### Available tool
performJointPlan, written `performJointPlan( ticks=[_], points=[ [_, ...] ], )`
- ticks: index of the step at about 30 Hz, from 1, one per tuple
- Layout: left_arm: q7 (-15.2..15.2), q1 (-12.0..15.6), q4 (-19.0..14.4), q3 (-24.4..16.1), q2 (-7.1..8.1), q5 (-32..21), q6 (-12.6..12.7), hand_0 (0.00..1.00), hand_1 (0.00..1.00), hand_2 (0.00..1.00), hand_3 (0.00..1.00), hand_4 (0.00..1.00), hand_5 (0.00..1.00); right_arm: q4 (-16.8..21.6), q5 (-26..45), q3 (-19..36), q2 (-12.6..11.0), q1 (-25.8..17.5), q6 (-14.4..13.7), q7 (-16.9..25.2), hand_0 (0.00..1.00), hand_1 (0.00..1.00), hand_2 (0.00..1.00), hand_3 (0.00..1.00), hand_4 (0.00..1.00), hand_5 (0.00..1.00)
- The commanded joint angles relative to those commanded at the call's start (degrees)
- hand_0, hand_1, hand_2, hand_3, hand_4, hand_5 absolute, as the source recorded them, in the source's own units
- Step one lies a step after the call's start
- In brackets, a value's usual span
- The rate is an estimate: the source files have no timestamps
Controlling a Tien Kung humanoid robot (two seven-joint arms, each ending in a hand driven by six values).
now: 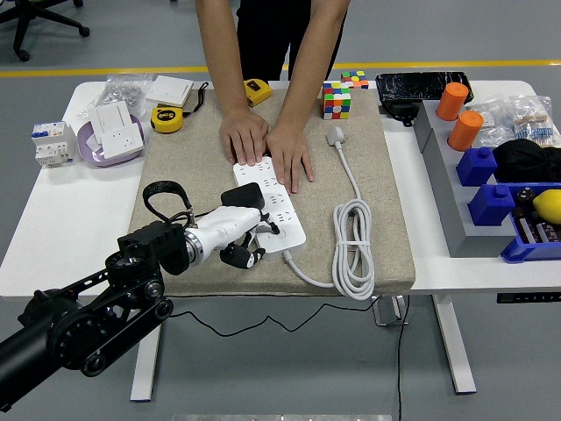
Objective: Pick up the plug,place it near the board,insert it into the board,press the button
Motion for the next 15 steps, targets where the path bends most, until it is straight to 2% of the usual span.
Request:
performJointPlan(
  ticks=[15],
  points=[
    [-0.28, 0.2, -0.05, -0.02, -0.37, 0.09, 0.66, 0.153, 0.018, 0.154, 0.765, 0.564, 0.002, 0.0, -0.04, -0.04, -0.02, -0.11, 0.02, -0.03, 0.943, 0.889, 0.833, 0.837, 0.998, 0.946]
  ],
)
